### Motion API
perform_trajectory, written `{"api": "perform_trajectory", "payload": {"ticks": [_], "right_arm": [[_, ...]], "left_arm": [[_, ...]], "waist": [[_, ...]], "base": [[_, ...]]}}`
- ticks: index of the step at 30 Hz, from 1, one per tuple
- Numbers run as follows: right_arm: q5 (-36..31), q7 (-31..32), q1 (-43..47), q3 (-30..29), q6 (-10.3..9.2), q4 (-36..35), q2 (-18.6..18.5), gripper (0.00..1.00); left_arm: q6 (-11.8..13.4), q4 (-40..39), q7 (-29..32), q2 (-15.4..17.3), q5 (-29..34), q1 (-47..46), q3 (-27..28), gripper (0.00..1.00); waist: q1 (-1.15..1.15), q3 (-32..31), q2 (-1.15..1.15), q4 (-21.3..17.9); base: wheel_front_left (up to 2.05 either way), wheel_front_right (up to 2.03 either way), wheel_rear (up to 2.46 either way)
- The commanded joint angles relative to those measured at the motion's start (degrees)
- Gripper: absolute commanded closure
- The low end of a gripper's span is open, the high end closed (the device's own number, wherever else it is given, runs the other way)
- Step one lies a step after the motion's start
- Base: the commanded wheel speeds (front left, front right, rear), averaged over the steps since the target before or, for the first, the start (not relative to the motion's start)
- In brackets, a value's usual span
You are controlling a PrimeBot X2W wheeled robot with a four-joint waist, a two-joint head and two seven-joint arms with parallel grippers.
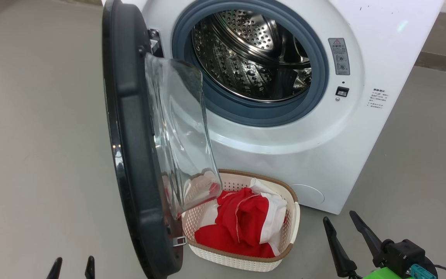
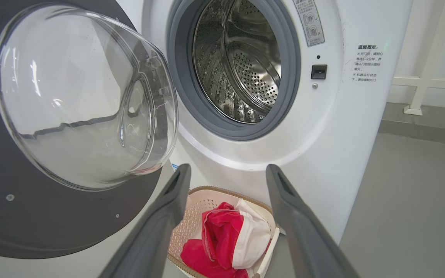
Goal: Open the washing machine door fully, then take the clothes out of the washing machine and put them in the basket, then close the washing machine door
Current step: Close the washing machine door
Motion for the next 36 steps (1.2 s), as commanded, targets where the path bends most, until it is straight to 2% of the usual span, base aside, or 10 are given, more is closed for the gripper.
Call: {"api": "perform_trajectory", "payload": {"ticks": [1,2,3,8,14,18,21,26,31,36], "right_arm": [[0.1,-0.4,-1.0,1.1,0.37,-1.4,-0.2,0.00],[0.1,-0.4,-1.0,1.1,0.37,-1.4,-0.2,0.00],[0.1,-0.4,-1.0,1.1,0.37,-1.4,-0.2,0.00],[0.0,-0.4,-1.1,0.9,0.37,-1.5,-0.1,0.00],[-0.1,-0.4,-1.2,0.8,0.37,-1.4,-0.1,0.00],[0.0,-0.4,-1.4,1.0,0.37,-1.3,-0.1,0.00],[0.0,-0.4,-1.5,1.0,0.37,-1.3,-0.1,0.00],[-0.1,-0.4,-1.8,0.8,0.37,-1.5,0.0,0.00],[-0.4,-0.4,-2.4,0.5,0.37,-1.5,0.0,0.00],[-0.7,-0.4,-3.1,0.3,0.37,-1.6,0.0,0.00]], "left_arm": [[-0.3,-1.4,-0.7,0.7,0.0,-1.1,1.9,0.00],[-0.3,-1.4,-0.7,0.7,0.0,-1.1,1.9,0.00],[-0.3,-1.4,-0.7,0.8,-0.1,-1.2,1.8,0.13],[-0.3,-2.9,-0.7,1.2,-2.8,-2.6,1.6,1.00],[-0.3,-7.2,-0.7,2.3,-17.2,-6.5,2.8,1.00],[-0.3,-7.6,-0.7,3.9,-39.1,-9.4,1.0,1.00],[-0.3,-9.3,0.1,8.3,-56.8,-10.8,-2.4,1.00],[-0.3,-13.8,9.9,14.7,-78.6,-10.8,-4.5,1.00],[-0.3,-16.3,23.1,18.8,-86.2,-9.7,-7.2,1.00],[-0.3,-18.9,29.4,18.1,-87.6,-10.2,-8.0,1.00]], "waist": [[0.00,0.1,0.00,0.0],[0.00,0.1,0.00,0.0],[0.00,0.1,0.00,0.0],[0.00,0.3,0.00,0.2],[0.00,0.7,0.00,0.2],[0.00,0.8,0.00,-0.3],[0.00,1.1,0.00,-0.7],[0.00,2.0,0.00,-1.5],[0.00,3.0,0.00,-2.4],[0.00,3.8,0.00,-3.4]], "base": [[0.00,0.00,0.00],[0.00,0.00,0.00],[0.00,0.00,0.00],[0.00,0.00,0.00],[0.00,0.00,0.00],[0.00,0.00,0.00],[0.00,0.00,0.00],[0.00,0.00,0.00],[0.00,0.00,0.00],[0.00,0.00,0.00]]}}
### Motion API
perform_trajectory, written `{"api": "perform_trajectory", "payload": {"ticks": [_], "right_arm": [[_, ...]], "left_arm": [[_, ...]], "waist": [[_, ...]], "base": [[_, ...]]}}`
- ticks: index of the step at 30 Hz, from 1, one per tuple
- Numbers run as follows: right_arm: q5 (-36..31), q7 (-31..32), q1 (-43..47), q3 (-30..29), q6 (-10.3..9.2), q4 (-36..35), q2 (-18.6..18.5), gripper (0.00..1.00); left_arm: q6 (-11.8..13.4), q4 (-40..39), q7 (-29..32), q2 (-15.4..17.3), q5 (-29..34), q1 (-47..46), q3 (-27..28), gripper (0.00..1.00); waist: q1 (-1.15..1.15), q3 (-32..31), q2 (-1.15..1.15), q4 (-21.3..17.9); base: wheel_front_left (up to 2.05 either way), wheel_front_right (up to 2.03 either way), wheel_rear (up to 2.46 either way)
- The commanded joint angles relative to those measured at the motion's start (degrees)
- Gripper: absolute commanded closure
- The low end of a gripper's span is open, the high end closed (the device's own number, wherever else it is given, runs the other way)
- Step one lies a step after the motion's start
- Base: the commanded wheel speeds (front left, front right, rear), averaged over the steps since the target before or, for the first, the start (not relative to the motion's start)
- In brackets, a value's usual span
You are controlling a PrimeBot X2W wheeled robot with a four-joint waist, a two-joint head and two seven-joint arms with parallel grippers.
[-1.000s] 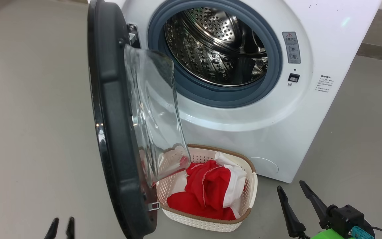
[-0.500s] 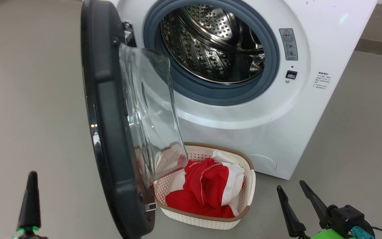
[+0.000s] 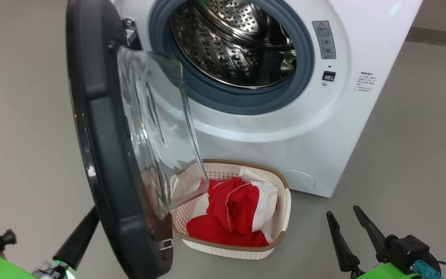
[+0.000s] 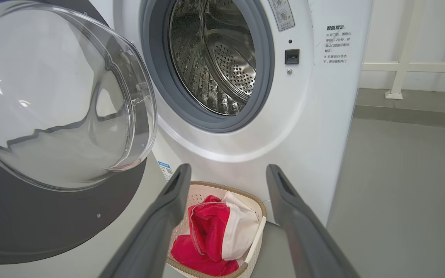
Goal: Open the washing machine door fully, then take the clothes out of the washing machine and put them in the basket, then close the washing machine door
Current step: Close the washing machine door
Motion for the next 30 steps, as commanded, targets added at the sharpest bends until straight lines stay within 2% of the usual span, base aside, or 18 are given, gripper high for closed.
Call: {"api": "perform_trajectory", "payload": {"ticks": [1,8,15,19,25,30], "right_arm": [[-0.6,-0.4,-2.5,1.2,0.37,-1.5,-0.1,0.00],[-1.0,-0.4,-3.9,0.6,0.37,-1.9,-0.1,0.00],[-1.3,-0.4,-4.8,0.8,0.37,-2.3,-0.1,0.00],[-1.5,-0.4,-5.2,0.5,0.37,-2.7,-0.1,0.00],[-1.1,-0.4,-5.9,-0.1,0.37,-3.4,-0.1,0.00],[-0.4,-0.4,-6.6,-0.9,0.37,-4.0,-0.1,0.00]], "left_arm": [[-0.3,-2.2,1.7,1.1,0.1,-2.0,1.9,1.00],[-0.3,-4.7,5.3,-2.0,2.0,-3.3,0.5,1.00],[-0.3,-4.3,4.6,-4.8,4.9,-5.7,-1.4,1.00],[-0.3,-2.3,2.1,-7.4,7.0,-10.4,-3.8,1.00],[-0.3,2.6,-3.2,-9.6,9.7,-17.0,-5.6,1.00],[-0.3,7.7,-7.5,-9.8,12.8,-23.3,-7.7,1.00]], "waist": [[0.00,0.5,0.00,-0.7],[0.00,1.9,0.00,-3.2],[0.00,2.7,0.00,-6.8],[0.00,4.1,0.00,-10.1],[0.00,6.4,0.00,-14.2],[0.00,8.6,0.00,-17.5]], "base": [[0.00,0.00,0.00],[0.00,0.00,0.00],[0.00,0.00,0.00],[0.00,0.00,0.00],[0.00,0.00,0.00],[0.00,0.00,0.00]]}}
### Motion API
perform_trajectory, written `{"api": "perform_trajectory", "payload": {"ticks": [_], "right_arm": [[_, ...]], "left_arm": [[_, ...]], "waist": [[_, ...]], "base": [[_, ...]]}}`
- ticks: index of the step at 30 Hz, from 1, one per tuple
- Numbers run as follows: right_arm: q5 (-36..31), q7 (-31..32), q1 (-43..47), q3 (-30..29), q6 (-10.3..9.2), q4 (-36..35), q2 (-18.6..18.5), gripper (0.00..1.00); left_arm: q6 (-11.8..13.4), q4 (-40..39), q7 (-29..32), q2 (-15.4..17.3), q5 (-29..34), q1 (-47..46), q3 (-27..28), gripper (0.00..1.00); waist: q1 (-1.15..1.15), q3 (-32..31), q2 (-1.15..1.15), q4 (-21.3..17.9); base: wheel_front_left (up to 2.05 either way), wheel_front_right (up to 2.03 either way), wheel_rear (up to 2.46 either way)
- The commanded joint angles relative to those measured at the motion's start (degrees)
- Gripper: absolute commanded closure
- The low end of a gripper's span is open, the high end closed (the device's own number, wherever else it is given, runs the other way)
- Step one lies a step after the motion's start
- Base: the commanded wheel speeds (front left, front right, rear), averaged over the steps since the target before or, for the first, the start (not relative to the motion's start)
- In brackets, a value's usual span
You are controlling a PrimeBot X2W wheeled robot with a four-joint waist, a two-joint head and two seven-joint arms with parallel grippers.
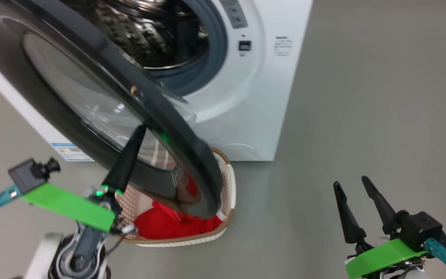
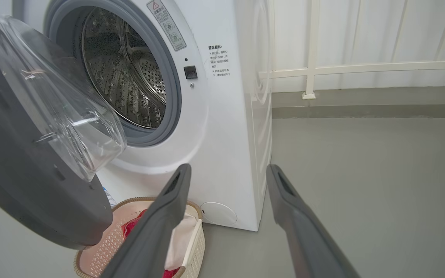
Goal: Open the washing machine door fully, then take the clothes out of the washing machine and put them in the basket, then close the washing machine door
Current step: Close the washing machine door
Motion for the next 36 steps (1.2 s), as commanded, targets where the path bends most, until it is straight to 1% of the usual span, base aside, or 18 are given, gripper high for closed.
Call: {"api": "perform_trajectory", "payload": {"ticks": [1,6,10,15,19,26,31,36], "right_arm": [[0.3,-0.4,-2.2,1.2,0.37,-1.6,-0.1,0.00],[1.2,-0.4,-3.0,1.3,0.37,-2.2,-0.1,0.00],[1.7,-0.4,-3.6,1.3,0.37,-2.4,-0.1,0.00],[2.2,-0.4,-4.3,1.6,0.37,-2.7,-0.1,0.00],[2.5,-0.4,-4.8,1.8,0.37,-2.8,-0.1,0.00],[2.4,-0.4,-4.7,1.3,0.37,-3.0,-0.1,0.00],[1.9,-0.4,-4.3,0.9,0.37,-2.8,-0.1,0.00],[1.4,-0.4,-3.9,0.6,0.37,-2.5,-0.1,0.00]], "left_arm": [[-0.4,-0.3,-1.2,0.9,0.9,-3.7,1.3,1.00],[-0.4,5.3,-5.5,1.2,1.1,-10.1,0.7,1.00],[-0.4,8.4,-6.8,2.2,1.4,-14.9,-1.0,1.00],[-0.4,12.4,-8.7,3.6,2.3,-20.1,-3.5,1.00],[-0.4,15.9,-11.0,4.7,2.8,-23.5,-5.1,1.00],[-0.4,17.7,-13.8,6.2,2.1,-24.8,-8.0,1.00],[-0.4,17.8,-15.6,7.3,0.9,-23.3,-10.7,1.00],[-0.4,17.9,-18.4,8.8,0.7,-19.7,-13.1,1.00]], "waist": [[0.00,2.8,0.00,-3.2],[0.00,4.6,0.00,-6.4],[0.00,5.9,0.00,-8.4],[0.00,7.0,0.00,-10.5],[0.00,7.5,0.00,-11.4],[0.00,7.5,0.00,-11.5],[0.00,6.5,0.00,-10.2],[0.00,5.1,0.00,-8.7]], "base": [[0.00,0.00,0.00],[0.00,0.00,0.00],[0.00,0.00,0.00],[0.00,0.00,0.00],[0.00,0.00,0.00],[0.00,0.00,0.00],[0.00,0.00,0.00],[0.00,0.00,0.00]]}}
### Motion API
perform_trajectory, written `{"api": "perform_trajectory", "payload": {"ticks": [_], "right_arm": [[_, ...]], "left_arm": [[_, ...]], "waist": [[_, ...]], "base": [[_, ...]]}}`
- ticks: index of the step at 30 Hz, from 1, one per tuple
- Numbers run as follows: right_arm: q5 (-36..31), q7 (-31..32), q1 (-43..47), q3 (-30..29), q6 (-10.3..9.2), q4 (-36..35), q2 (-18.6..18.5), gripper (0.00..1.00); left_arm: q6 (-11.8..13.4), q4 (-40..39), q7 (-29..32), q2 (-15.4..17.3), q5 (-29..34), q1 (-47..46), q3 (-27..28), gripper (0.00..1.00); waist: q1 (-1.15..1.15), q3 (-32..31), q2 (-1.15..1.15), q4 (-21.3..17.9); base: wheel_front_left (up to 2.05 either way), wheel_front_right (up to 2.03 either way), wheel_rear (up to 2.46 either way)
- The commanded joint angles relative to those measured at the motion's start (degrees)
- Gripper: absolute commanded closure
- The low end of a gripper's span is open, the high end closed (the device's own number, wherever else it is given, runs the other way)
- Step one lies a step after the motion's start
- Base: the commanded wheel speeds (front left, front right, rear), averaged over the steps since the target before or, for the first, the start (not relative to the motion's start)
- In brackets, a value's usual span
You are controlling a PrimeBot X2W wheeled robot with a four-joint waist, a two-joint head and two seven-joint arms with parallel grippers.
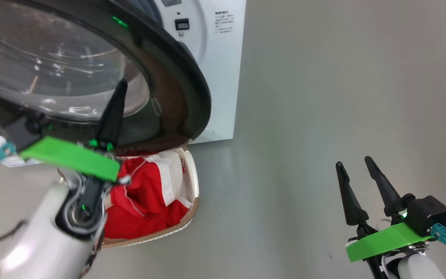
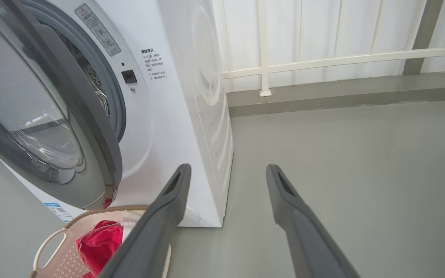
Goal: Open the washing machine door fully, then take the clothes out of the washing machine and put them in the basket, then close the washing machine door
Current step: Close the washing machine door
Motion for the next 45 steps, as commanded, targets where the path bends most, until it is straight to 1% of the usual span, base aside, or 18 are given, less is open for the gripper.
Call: {"api": "perform_trajectory", "payload": {"ticks": [1,5,8,11,17,21,25,28,29,31,32,33,35,37,39,40,41,45], "right_arm": [[-0.4,-0.4,-0.2,0.9,0.37,-1.1,-0.1,0.00],[-0.8,-0.4,0.3,0.2,0.37,-0.8,-0.1,0.00],[-1.1,-0.4,0.8,-0.2,0.37,-0.8,-0.1,0.00],[-1.2,-0.4,1.4,-0.8,0.37,-0.8,-0.1,0.00],[-1.3,-0.4,2.8,-1.5,0.37,-0.8,-0.1,0.00],[-1.3,-0.4,3.9,-1.6,0.37,-0.7,-0.1,0.00],[-1.2,-0.4,5.1,-2.0,0.37,-0.7,-0.1,0.00],[-1.4,-0.4,6.0,-2.5,0.37,-0.8,-0.1,0.00],[-1.4,-0.4,6.2,-2.6,0.37,-0.8,-0.1,0.00],[-1.6,-0.4,6.7,-2.9,0.37,-0.9,-0.1,0.00],[-1.6,-0.4,6.7,-2.9,0.37,-0.9,-0.1,0.00],[-1.7,-0.4,6.9,-3.1,0.37,-1.0,-0.1,0.00],[-1.8,-0.4,7.4,-3.7,0.37,-1.1,-0.1,0.00],[-1.9,-0.4,7.9,-4.1,0.37,-1.1,-0.1,0.00],[-1.8,-0.4,8.4,-4.7,0.37,-1.2,-0.1,0.00],[-1.8,-0.4,8.8,-4.9,0.37,-1.3,-0.1,0.00],[-1.8,-0.4,9.0,-5.0,0.37,-1.4,-0.1,0.00],[-1.9,-0.4,9.8,-5.2,0.37,-1.5,-0.1,0.00]], "left_arm": [[-0.4,-0.9,-1.2,2.5,-0.5,1.3,1.2,1.00],[-0.4,-0.2,-3.3,3.9,1.8,5.5,-0.6,1.00],[-0.4,0.5,-4.0,4.1,2.6,9.0,-0.1,1.00],[-0.4,1.1,-4.1,3.3,3.7,12.7,3.1,1.00],[-0.4,0.8,-4.1,2.5,9.7,20.1,7.6,1.00],[-0.4,-0.3,-4.1,1.9,12.5,24.8,11.6,1.00],[-0.4,-1.6,-4.1,1.6,17.2,29.0,14.5,1.00],[-0.4,-3.0,-4.1,0.6,20.6,31.8,18.2,1.00],[-0.4,-3.3,-4.1,0.1,21.4,32.7,19.6,0.93],[-0.4,-3.7,-4.1,-0.5,23.7,34.4,21.9,0.84],[-0.4,-3.7,-4.1,-0.5,23.7,34.4,21.9,0.84],[-0.4,-3.8,-4.1,-0.7,25.3,35.2,22.6,0.78],[-0.4,-3.9,-4.1,-0.9,29.0,36.6,23.5,0.61],[-0.4,-4.1,-4.1,-1.5,32.7,38.0,24.4,0.51],[-0.4,-4.6,-4.1,-1.6,37.5,39.2,24.9,0.25],[-0.4,-5.1,-4.1,-2.4,41.6,40.3,25.6,0.02],[-0.4,-5.4,-4.1,-2.8,43.5,40.9,25.8,0.00],[-0.4,-5.9,-4.1,-4.4,49.5,42.4,26.8,0.00]], "waist": [[0.00,-1.1,0.00,1.1],[0.00,-2.3,0.00,2.4],[0.00,-3.0,0.00,3.5],[0.00,-3.6,0.00,4.7],[0.00,-5.0,0.00,6.1],[0.00,-5.9,0.00,6.3],[0.00,-6.6,0.00,6.2],[0.00,-7.0,0.00,5.9],[0.00,-7.2,0.00,5.8],[0.00,-7.5,0.00,5.5],[0.00,-7.5,0.00,5.5],[0.00,-7.7,0.00,5.4],[0.00,-8.2,0.00,5.2],[0.00,-8.8,0.00,5.0],[0.00,-9.3,0.00,4.9],[0.00,-9.7,0.00,4.9],[0.00,-9.9,0.00,4.9],[0.00,-10.4,0.00,5.0]], "base": [[0.00,0.00,0.00],[0.00,0.00,0.00],[0.00,0.00,0.00],[0.00,0.00,0.00],[0.00,0.00,0.00],[0.00,0.00,0.00],[0.00,0.00,0.00],[0.00,0.00,0.00],[0.00,0.00,0.00],[0.00,0.00,0.00],[0.00,0.00,0.00],[0.00,0.00,0.00],[0.00,0.00,0.00],[0.00,0.00,0.00],[0.00,0.00,0.00],[0.00,0.00,0.00],[0.00,0.00,0.00],[0.00,0.00,0.00]]}}
